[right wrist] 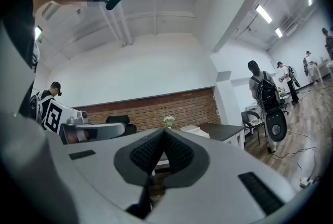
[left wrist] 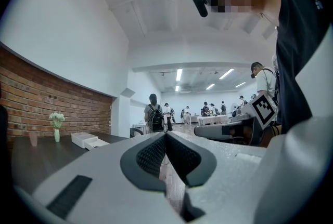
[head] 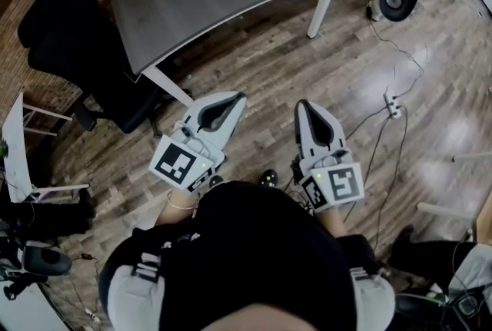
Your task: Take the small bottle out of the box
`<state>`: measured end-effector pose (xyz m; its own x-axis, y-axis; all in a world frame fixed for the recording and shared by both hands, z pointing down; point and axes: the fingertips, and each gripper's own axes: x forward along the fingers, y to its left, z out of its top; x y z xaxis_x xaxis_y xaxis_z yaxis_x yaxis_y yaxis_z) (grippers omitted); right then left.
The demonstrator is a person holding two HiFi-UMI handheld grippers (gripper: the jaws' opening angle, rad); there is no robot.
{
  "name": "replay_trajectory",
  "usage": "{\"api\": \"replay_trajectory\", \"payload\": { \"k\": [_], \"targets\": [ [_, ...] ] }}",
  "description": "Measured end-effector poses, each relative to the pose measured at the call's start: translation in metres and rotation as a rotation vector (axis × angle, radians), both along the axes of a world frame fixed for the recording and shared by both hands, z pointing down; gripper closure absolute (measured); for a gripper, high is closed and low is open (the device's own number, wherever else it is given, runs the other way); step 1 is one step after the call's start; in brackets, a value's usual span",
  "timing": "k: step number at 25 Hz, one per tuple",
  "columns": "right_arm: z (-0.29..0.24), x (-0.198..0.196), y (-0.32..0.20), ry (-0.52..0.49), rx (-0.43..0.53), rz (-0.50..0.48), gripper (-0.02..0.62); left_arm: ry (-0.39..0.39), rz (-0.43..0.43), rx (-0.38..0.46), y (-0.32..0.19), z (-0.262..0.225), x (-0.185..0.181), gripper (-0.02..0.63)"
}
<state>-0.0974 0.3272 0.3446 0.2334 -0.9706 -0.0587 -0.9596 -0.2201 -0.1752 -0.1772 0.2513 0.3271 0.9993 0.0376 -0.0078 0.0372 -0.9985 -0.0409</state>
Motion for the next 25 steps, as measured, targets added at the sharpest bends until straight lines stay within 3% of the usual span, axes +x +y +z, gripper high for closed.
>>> {"api": "replay_trajectory", "payload": {
  "k": [14,25],
  "targets": [
    [0.016,0.015,0.009,-0.024,-0.018,-0.049,0.595,-0.029,-0.051,-0.011,0.007,0.012,0.014,0.604],
    [0.002,0.062,-0.002,0.016,-0.026,0.022,0.594,0.015,0.006,-0.03,-0.024,0.007,0.07,0.604]
  ]
}}
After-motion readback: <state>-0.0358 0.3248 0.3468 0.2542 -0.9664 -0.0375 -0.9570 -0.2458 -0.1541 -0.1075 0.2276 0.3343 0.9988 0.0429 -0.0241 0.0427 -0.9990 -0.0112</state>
